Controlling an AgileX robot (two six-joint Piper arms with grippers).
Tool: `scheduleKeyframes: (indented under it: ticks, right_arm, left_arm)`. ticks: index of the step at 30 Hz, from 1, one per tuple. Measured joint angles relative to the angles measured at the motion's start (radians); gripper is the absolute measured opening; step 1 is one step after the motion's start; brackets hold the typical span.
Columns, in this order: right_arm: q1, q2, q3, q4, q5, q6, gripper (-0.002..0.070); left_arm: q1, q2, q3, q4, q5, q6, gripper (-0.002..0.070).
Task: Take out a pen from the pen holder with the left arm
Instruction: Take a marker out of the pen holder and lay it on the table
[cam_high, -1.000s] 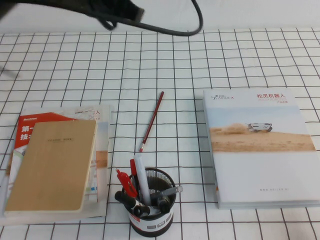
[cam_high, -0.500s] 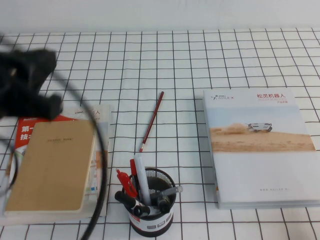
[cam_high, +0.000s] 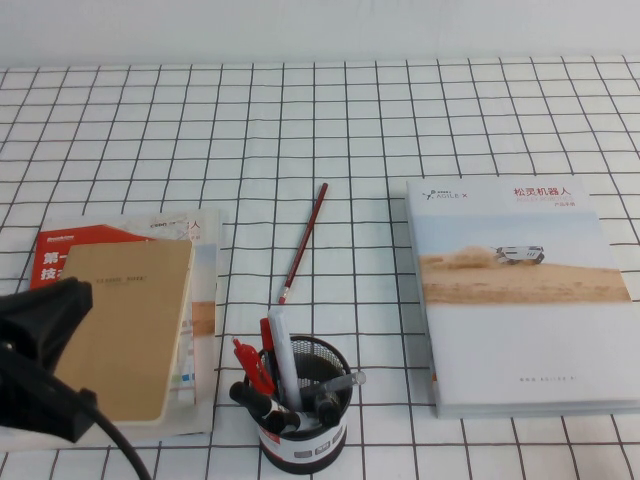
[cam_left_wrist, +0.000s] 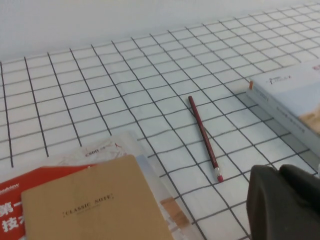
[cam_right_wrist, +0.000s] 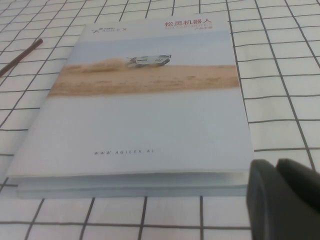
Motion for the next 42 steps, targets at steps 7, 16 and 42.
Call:
scheduleKeyframes:
  ticks: [7,16,42]
  right_arm:
    - [0.000,0.000,0.000,0.000,0.000,0.000,-0.0015]
    - [0.000,0.000,0.000,0.000,0.000,0.000,-0.0015]
    - [0.000,0.000,0.000,0.000,0.000,0.000,-0.0015]
  left_arm:
    - [0.000,0.000,0.017,0.041,0.037,0.000,-0.0001]
    - [0.007,-0.011,0.040,0.099,-0.001,0.000,-0.0001]
    - [0.421,-0.615,0.505,0.035,-0.176,-0.119,-0.0001]
